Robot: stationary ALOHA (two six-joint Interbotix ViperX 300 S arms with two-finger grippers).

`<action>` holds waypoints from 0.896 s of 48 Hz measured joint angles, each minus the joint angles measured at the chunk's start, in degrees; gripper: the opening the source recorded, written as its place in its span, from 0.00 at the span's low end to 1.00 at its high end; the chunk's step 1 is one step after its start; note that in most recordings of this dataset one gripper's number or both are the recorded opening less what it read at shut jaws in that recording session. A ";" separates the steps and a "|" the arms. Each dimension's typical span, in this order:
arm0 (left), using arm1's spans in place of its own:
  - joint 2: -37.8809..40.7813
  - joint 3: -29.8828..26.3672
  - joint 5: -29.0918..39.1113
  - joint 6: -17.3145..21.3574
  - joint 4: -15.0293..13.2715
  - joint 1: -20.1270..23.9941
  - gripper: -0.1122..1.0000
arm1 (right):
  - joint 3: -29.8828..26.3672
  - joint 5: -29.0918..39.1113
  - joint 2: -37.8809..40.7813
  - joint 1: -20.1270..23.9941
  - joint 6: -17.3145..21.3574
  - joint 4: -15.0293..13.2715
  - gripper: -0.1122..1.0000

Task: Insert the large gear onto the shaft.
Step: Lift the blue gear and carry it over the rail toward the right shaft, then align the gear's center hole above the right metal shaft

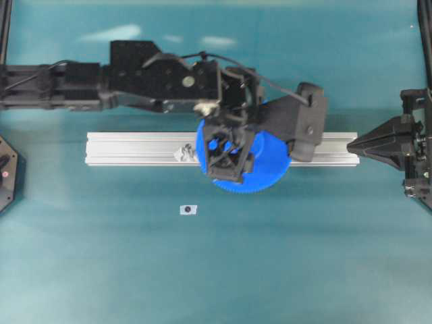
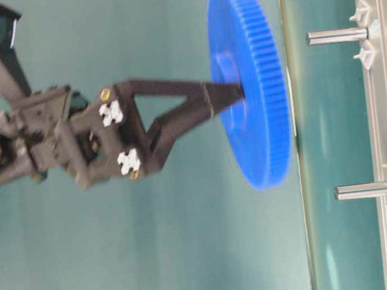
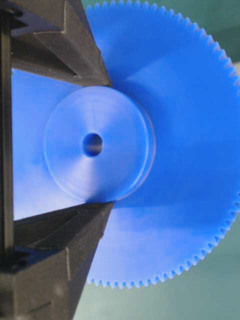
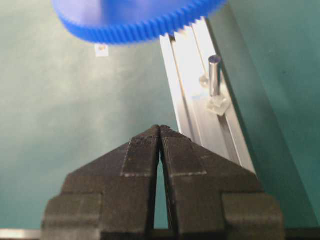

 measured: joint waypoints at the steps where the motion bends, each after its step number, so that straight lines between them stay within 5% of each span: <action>1: 0.26 -0.44 0.09 0.26 0.00 0.09 0.79 | 0.00 0.00 0.00 0.00 0.00 0.00 0.19; 24: 9.23 -10.28 1.32 2.72 0.00 1.14 0.79 | 1.32 0.00 -1.49 0.00 0.00 0.00 0.19; 43: 12.92 -12.57 1.58 3.52 0.00 2.72 0.79 | 1.76 0.00 -2.99 0.00 0.00 0.00 0.19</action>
